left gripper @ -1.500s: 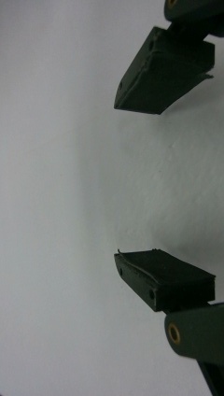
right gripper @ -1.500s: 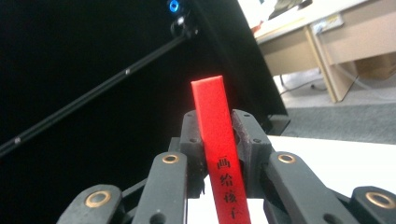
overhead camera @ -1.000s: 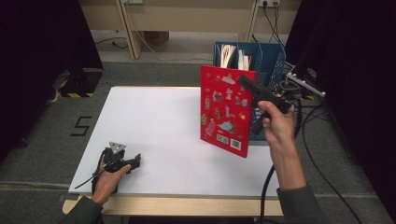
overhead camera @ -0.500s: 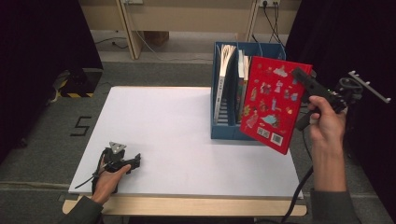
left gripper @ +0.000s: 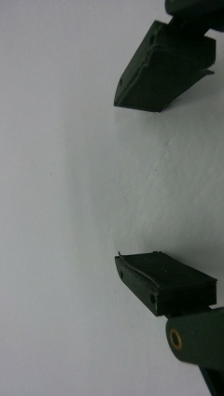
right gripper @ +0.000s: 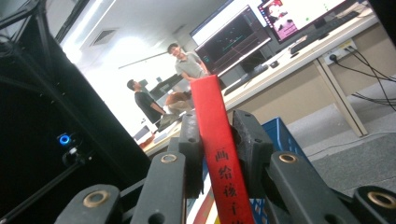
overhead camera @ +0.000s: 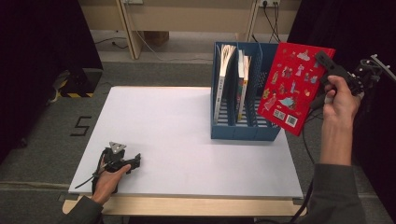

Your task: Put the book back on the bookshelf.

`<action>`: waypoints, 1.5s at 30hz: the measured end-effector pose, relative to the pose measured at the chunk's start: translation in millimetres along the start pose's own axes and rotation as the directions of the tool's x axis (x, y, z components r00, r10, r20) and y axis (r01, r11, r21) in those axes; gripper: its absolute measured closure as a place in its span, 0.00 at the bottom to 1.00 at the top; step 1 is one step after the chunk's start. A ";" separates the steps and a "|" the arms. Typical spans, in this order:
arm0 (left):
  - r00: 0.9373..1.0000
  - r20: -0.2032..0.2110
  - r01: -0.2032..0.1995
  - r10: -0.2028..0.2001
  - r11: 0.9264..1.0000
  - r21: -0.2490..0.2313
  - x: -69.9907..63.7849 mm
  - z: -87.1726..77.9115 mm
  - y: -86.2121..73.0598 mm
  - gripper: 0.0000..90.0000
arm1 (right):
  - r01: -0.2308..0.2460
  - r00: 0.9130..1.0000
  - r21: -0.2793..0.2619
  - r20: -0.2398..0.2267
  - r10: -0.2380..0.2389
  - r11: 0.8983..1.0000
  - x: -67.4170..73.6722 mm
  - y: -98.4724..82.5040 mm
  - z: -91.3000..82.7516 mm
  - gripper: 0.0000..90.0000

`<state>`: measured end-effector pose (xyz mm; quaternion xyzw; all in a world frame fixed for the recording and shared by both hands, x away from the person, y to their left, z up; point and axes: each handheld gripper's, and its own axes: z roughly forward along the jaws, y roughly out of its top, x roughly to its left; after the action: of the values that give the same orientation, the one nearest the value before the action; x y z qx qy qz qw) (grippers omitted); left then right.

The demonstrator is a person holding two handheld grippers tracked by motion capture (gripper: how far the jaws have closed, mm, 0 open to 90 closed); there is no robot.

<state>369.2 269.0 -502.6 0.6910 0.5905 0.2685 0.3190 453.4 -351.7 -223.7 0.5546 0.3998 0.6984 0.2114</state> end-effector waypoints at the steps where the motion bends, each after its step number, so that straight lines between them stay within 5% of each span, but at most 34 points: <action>1: 1.000 -0.001 -0.001 0.001 1.000 0.000 -0.1 0.0 0.0 0.21 | 0.010 1.000 0.002 0.011 -0.010 1.000 -1.6 0.5 5.9 0.83; 15: 1.000 0.008 0.012 -0.012 1.000 -0.003 1.1 0.5 -0.1 0.21 | -0.011 0.994 -0.008 0.113 0.012 1.000 -20.7 4.3 70.9 0.82; 24: 1.000 0.012 0.017 -0.017 1.000 -0.002 1.6 0.4 -0.1 0.22 | -0.015 0.991 0.000 0.132 0.015 1.000 -28.7 -8.4 98.2 0.81; 34: 1.000 0.011 0.009 -0.009 1.000 -0.002 1.1 0.0 -0.1 0.22 | 0.068 0.991 0.002 0.118 -0.068 0.998 -26.5 -22.1 96.8 0.81; 45: 1.000 0.013 0.008 -0.008 1.000 0.000 1.3 0.2 0.0 0.22 | 0.073 0.991 0.021 0.108 -0.074 0.997 -39.6 -50.1 89.1 0.79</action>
<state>369.5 270.3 -502.8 0.6904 0.5910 0.2629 0.3241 541.8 -322.5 -281.6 0.5784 0.4137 0.6557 0.2538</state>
